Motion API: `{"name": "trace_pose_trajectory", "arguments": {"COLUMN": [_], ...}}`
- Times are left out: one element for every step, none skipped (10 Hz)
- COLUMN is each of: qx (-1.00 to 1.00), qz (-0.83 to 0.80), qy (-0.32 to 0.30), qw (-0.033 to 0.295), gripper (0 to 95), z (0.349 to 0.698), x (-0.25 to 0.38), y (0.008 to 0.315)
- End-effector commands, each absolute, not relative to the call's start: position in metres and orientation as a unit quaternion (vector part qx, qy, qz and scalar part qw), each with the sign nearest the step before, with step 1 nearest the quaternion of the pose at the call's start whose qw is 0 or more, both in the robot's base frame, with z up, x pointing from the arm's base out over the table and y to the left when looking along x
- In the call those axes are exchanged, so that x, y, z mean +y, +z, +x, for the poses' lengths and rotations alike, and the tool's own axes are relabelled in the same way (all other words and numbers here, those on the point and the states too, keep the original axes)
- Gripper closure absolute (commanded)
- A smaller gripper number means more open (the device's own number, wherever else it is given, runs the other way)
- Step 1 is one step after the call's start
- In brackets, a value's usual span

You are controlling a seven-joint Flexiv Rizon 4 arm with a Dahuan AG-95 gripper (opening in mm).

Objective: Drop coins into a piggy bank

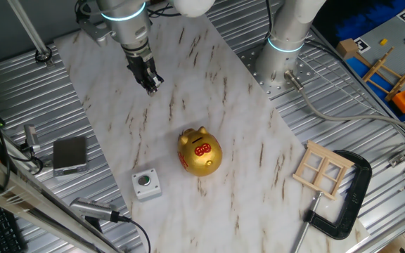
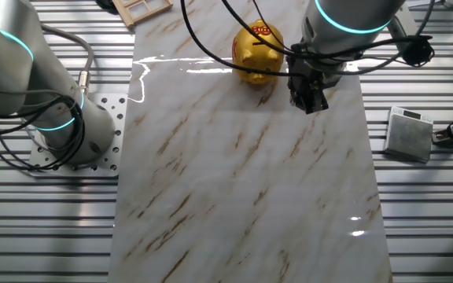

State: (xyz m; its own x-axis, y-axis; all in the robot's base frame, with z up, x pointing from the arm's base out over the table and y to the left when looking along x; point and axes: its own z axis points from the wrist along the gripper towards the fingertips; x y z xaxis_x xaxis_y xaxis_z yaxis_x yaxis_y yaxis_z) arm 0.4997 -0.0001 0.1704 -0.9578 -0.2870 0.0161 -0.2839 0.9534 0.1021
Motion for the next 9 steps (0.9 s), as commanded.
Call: {"name": "trace_pose_trajectory", "arguments": {"qx": [-0.988, -0.988, -0.988, -0.987, -0.987, -0.988, -0.988, -0.988, -0.988], "qz": [0.146, 0.148, 0.148, 0.149, 0.149, 0.149, 0.148, 0.147, 0.146], "qy": [-0.049, -0.050, -0.049, -0.049, -0.048, -0.049, -0.049, -0.049, -0.049], "qw": [0.015, 0.015, 0.015, 0.015, 0.015, 0.015, 0.015, 0.015, 0.015], "gripper": [95.0, 95.0, 95.0, 95.0, 95.0, 95.0, 95.0, 95.0, 95.0], "z": [0.5000, 0.5000, 0.5000, 0.5000, 0.5000, 0.5000, 0.5000, 0.5000, 0.5000], "x": [0.0000, 0.0000, 0.0000, 0.0000, 0.0000, 0.0000, 0.0000, 0.0000, 0.0000], "y": [0.1700, 0.1700, 0.1700, 0.1700, 0.1700, 0.1700, 0.1700, 0.1700, 0.1700]}}
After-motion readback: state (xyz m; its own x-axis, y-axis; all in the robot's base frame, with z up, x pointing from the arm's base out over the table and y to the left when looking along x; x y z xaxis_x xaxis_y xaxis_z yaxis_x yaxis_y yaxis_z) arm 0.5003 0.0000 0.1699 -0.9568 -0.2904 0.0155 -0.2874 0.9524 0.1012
